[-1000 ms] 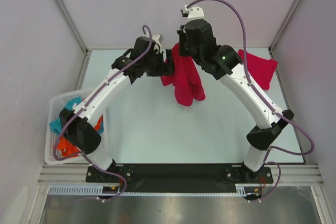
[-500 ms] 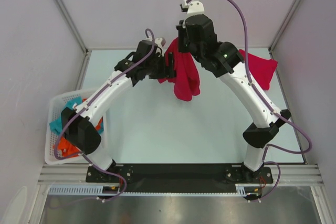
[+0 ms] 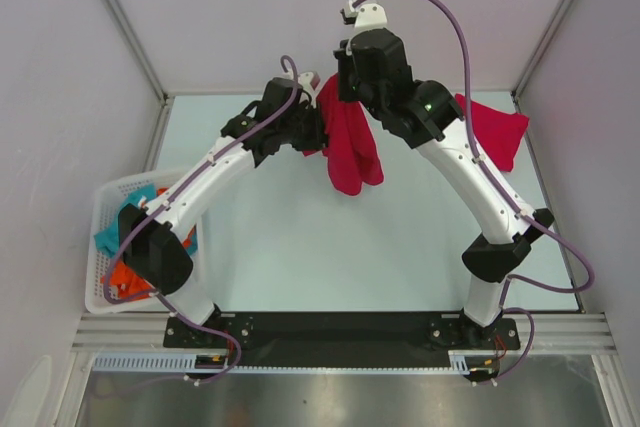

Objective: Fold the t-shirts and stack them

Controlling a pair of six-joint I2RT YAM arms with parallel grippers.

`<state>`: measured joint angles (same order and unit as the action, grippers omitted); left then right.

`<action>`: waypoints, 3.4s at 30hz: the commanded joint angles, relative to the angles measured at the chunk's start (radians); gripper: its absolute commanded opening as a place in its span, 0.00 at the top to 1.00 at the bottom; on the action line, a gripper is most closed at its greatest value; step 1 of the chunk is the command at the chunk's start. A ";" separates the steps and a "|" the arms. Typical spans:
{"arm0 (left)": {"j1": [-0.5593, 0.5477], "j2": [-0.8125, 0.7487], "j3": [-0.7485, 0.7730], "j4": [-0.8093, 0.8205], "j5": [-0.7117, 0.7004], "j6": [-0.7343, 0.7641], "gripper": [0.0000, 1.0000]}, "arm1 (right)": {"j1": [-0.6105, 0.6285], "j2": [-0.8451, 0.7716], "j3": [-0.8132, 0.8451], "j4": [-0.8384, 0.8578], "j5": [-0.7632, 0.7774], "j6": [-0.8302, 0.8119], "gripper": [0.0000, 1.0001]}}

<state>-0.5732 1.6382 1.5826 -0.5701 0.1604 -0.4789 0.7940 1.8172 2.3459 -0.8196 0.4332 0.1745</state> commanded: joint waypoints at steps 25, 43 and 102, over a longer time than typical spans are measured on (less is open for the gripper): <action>0.022 -0.146 0.088 -0.163 -0.232 0.057 1.00 | 0.004 -0.016 -0.072 0.079 0.016 0.022 1.00; 0.035 -0.166 0.303 -0.327 -0.318 0.086 1.00 | -0.018 -0.033 -0.424 0.152 -0.044 0.128 0.67; 0.128 -0.115 0.577 -0.438 -0.337 0.118 1.00 | 0.195 0.205 -0.631 0.346 -0.153 0.295 0.50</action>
<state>-0.4519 1.5829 2.1769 -1.0798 -0.1875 -0.3820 0.9581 2.0205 1.6413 -0.4744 0.2497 0.4755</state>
